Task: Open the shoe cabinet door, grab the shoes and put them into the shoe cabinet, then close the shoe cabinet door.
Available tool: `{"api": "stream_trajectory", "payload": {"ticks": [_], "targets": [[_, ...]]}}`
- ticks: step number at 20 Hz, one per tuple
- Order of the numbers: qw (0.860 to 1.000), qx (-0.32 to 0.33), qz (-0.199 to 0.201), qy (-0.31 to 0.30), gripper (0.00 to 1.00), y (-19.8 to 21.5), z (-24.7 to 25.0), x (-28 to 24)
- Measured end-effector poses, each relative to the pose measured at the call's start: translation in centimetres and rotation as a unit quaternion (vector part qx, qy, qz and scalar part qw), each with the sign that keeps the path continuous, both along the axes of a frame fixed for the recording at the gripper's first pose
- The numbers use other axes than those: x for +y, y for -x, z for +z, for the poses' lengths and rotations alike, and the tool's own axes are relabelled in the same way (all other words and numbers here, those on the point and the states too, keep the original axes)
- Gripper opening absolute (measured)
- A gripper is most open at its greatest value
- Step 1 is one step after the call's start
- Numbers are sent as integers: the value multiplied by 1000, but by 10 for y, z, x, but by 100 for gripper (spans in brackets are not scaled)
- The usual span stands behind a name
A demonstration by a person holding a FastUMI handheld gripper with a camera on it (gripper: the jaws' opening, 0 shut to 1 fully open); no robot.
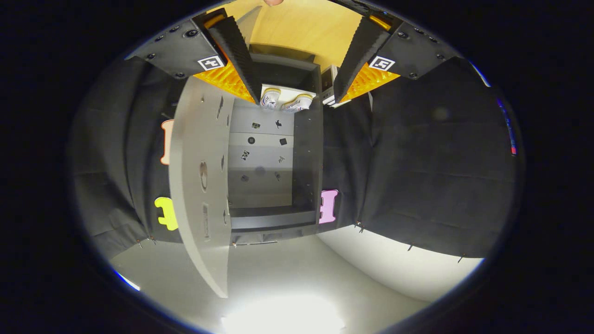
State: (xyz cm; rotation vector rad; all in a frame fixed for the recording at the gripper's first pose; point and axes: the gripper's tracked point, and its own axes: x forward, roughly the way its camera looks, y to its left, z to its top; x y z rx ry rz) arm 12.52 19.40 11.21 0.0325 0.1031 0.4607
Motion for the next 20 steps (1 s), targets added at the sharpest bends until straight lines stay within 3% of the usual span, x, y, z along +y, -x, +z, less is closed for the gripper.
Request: {"api": "stream_trajectory", "payload": {"ticks": [8, 16, 20], "targets": [[998, 12, 30, -60, 97, 3, 1, -73], [998, 6, 24, -52, 98, -35, -19, -139], [998, 22, 43, -49, 98, -55, -33, -144]]}}
